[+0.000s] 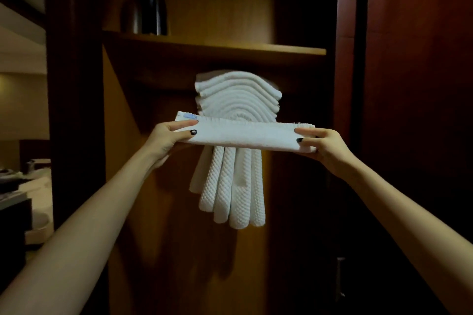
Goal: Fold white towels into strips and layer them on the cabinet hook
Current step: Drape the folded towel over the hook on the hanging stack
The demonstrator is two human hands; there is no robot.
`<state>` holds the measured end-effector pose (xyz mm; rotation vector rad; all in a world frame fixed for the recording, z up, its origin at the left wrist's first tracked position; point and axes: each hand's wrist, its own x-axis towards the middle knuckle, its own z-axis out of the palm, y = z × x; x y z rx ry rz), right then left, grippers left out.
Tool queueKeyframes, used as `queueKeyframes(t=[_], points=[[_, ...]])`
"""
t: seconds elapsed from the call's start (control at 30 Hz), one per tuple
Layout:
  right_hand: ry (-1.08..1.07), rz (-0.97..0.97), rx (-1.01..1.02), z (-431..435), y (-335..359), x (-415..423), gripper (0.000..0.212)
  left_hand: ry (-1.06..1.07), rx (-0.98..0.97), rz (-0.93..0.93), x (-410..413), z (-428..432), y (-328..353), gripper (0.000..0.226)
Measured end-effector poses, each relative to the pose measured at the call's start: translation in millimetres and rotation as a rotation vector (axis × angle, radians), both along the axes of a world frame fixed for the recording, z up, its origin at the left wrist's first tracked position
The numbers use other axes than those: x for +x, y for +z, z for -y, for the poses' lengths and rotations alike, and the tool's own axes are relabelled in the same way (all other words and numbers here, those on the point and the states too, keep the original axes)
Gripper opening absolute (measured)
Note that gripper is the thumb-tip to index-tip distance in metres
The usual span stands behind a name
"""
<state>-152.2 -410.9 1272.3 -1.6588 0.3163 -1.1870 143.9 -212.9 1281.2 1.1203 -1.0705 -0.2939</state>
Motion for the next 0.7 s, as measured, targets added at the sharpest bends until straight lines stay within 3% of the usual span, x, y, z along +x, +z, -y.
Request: queueKeyframes(t=[0.37,0.7], points=[[0.055,0.066,-0.073,81,94,65,0.032,0.052,-0.058,0.144,53,44,95,0.036],[0.168,0.293,-0.105,157,172,125,0.030,0.007,-0.352,0.055,96,124,155,0.033]])
